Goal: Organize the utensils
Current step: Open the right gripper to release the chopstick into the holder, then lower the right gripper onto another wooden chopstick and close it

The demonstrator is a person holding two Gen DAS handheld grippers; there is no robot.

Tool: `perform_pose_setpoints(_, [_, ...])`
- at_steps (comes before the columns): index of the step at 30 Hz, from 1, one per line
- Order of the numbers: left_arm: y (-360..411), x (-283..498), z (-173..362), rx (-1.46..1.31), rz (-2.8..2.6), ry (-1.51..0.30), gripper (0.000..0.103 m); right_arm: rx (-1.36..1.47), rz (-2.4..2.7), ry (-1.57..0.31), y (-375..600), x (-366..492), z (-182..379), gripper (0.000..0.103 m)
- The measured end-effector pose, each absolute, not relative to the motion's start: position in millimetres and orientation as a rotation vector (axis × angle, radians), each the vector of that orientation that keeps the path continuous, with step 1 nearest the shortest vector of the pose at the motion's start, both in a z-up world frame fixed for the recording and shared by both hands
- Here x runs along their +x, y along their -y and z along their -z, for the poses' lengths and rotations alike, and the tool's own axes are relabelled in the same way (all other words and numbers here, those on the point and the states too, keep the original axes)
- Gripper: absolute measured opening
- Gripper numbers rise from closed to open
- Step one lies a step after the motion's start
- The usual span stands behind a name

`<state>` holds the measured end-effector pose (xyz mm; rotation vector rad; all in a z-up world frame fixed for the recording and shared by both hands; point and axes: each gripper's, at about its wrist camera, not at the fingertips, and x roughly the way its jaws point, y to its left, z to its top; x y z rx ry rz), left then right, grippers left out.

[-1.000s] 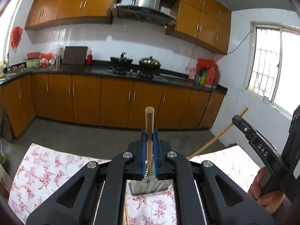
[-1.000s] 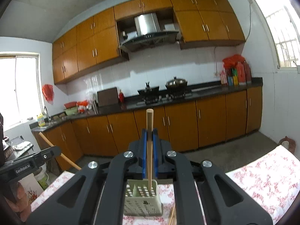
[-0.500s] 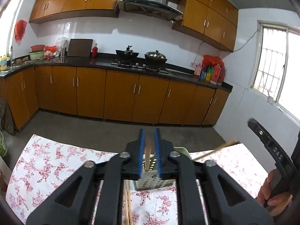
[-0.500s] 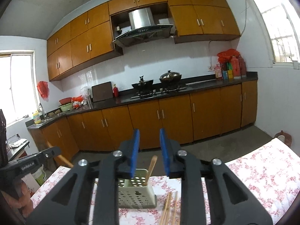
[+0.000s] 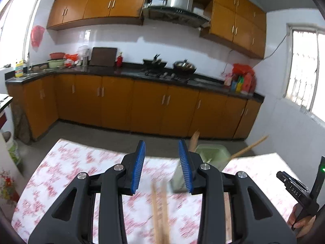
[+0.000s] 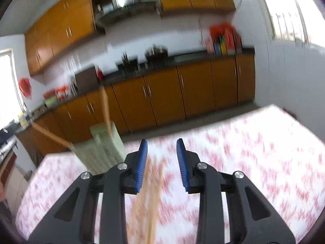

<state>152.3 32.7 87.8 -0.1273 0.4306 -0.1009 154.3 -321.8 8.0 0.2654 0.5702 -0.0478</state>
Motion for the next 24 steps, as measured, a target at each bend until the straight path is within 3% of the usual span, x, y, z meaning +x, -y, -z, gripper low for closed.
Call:
perform_pose_setpoints(6, [-47, 158, -24, -0.099, 0.044, -0.597, 0.035, 0.28, -0.027, -0.802, 299, 172, 58, 0.022])
perform_pose_setpoints(11, [-57, 157, 15, -0.117, 0.031, -0.703, 0.035, 0.22, -0.052, -0.888, 272, 181, 86, 0.019])
perform_pose_setpoints(24, [-51, 154, 60, -0.138, 0.082, -0.825, 0.035, 0.163, 0.091, -0.912, 290, 188, 104, 0.008])
